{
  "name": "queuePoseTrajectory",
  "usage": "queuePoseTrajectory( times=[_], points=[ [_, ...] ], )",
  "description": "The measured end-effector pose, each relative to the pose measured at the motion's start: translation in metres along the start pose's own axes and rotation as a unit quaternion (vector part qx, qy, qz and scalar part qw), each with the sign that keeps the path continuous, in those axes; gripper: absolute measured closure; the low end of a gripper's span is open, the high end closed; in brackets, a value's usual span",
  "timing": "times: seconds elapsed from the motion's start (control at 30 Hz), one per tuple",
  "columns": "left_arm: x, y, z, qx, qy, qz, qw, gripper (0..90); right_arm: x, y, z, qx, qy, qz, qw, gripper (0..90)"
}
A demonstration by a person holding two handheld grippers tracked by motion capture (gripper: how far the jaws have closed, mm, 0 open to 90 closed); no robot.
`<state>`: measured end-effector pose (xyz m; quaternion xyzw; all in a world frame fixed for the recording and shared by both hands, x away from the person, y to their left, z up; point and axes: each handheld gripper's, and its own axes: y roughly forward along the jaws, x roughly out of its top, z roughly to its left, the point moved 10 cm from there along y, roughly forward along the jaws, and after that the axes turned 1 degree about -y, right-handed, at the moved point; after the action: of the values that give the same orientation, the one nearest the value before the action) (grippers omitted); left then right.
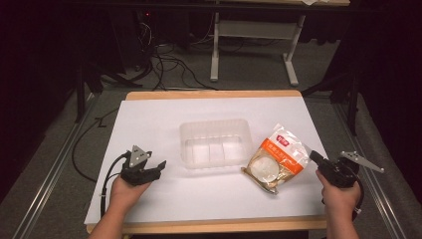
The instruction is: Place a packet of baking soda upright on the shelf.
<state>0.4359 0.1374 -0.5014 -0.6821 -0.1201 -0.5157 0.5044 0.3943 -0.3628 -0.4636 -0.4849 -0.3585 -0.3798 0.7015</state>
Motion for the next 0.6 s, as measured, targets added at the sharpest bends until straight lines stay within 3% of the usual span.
queuePoseTrajectory(
  times=[0.2, 0.3, 0.5, 0.6],
  points=[
    [0.000, 0.002, 0.000, -0.002, 0.002, 0.001, 1.0000, 36.0, 0.019, -0.009, 0.020, 0.009, -0.032, -0.032, 0.9989, 90.0],
    [0.000, 0.001, 0.000, -0.002, 0.004, 0.000, 1.0000, 36.0, 0.026, -0.013, 0.023, 0.005, -0.036, -0.047, 0.9982, 90.0],
    [0.000, 0.002, 0.001, -0.001, 0.006, 0.002, 1.0000, 36.0, 0.040, -0.024, 0.015, -0.018, -0.037, -0.077, 0.9962, 90.0],
    [0.000, 0.002, 0.001, 0.000, 0.008, 0.003, 1.0000, 36.0, 0.050, -0.037, 0.005, -0.037, -0.037, -0.105, 0.9930, 90.0]
  ],
)
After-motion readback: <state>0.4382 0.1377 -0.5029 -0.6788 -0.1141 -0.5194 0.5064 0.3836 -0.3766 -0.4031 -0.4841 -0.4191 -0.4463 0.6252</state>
